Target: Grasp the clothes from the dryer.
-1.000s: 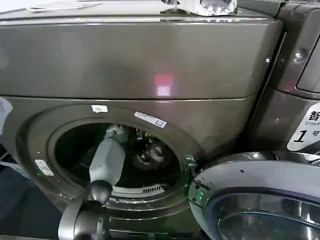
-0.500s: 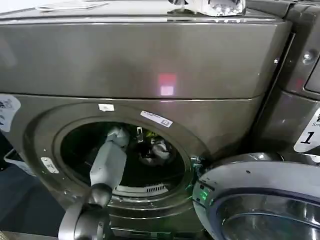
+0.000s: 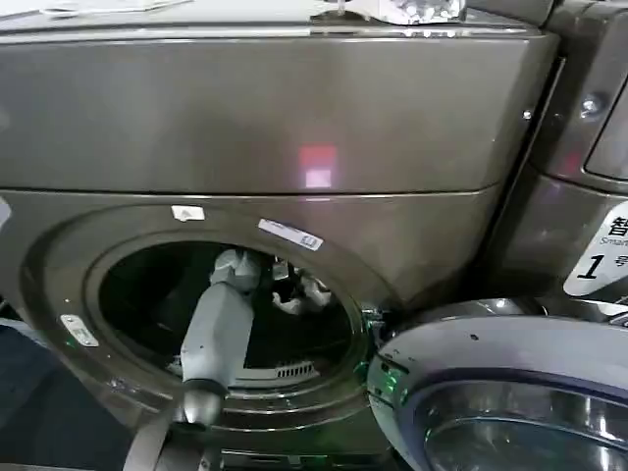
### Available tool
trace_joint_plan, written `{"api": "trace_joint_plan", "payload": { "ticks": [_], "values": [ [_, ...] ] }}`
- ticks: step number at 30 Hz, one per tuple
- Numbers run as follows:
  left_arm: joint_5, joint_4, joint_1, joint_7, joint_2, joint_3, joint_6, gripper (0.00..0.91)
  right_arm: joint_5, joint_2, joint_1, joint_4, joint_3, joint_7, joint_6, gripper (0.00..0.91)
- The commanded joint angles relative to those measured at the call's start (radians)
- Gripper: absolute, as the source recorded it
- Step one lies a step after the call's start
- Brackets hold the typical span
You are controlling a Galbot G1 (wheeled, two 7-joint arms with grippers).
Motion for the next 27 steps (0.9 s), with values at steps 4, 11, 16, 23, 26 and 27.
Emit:
{"api": "trace_joint_plan", "payload": {
  "ticks": [4,11,16,23,26,27],
  "values": [
    [-0.415,-0.146,0.113,-0.639,0.000,0.021,0.198,0.000,-0.037,0.006,0.006,0.013,-0.017,-0.010,0.007,0.907],
    [-0.814,-0.254,0.186,-0.901,-0.029,0.028,0.323,0.000,-0.079,0.007,0.007,0.016,-0.033,-0.008,0.020,0.907],
    [-1.003,-0.307,0.237,-1.012,-0.063,0.022,0.357,0.000,-0.080,0.010,0.003,0.025,-0.038,-0.015,0.027,0.907],
    [-1.106,-0.374,0.277,-1.062,-0.065,0.032,0.389,0.000,-0.075,0.015,0.006,0.029,-0.044,-0.020,0.033,0.907],
    [-1.099,-0.378,0.280,-1.052,-0.066,0.034,0.403,0.000,-0.035,0.019,0.013,0.036,-0.037,-0.013,0.026,0.907],
    [-1.097,-0.380,0.282,-1.050,-0.065,0.036,0.403,0.000,-0.017,0.021,0.015,0.048,-0.027,-0.017,-0.001,0.907]
  ]
}}
